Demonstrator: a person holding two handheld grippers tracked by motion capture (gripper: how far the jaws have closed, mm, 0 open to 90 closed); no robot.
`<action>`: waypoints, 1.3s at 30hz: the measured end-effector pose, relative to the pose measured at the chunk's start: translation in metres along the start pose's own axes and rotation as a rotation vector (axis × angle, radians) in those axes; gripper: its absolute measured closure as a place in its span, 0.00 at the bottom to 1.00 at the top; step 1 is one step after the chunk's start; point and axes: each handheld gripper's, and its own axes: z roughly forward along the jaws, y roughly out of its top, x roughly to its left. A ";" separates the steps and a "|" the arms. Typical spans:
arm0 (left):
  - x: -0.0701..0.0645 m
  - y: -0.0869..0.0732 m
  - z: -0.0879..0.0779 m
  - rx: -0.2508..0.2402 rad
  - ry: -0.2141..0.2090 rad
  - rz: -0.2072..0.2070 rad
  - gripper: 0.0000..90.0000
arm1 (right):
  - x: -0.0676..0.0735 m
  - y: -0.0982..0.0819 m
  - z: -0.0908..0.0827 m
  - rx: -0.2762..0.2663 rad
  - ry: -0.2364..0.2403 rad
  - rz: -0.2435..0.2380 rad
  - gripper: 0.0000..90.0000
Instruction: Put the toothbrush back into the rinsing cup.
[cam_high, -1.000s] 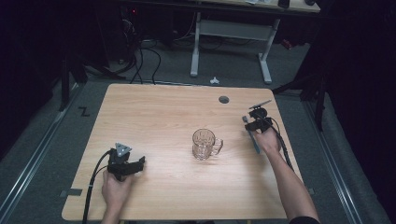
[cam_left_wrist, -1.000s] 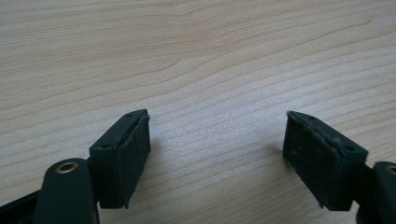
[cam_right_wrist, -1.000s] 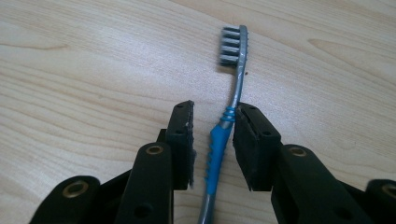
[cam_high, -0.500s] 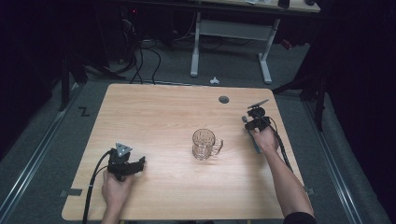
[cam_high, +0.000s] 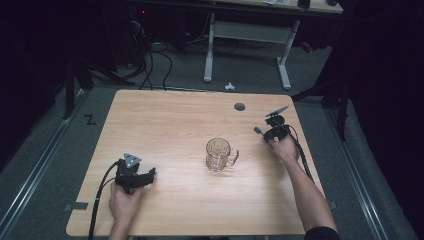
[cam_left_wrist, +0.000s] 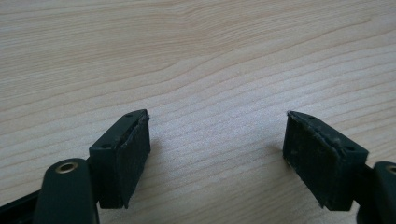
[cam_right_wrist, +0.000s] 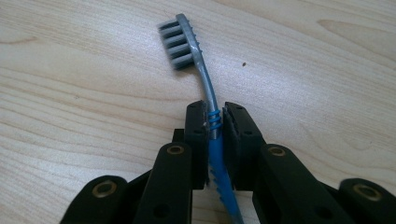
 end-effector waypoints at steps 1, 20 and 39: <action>0.000 0.000 0.000 0.000 0.000 0.000 0.26 | 0.000 0.000 0.000 -0.002 0.003 -0.002 0.90; 0.000 0.000 0.000 0.000 -0.001 0.000 0.26 | 0.014 -0.031 -0.068 -0.230 0.174 -0.052 0.90; 0.000 0.000 0.000 0.000 -0.001 0.000 0.26 | 0.041 -0.056 -0.127 -0.457 0.333 -0.117 0.90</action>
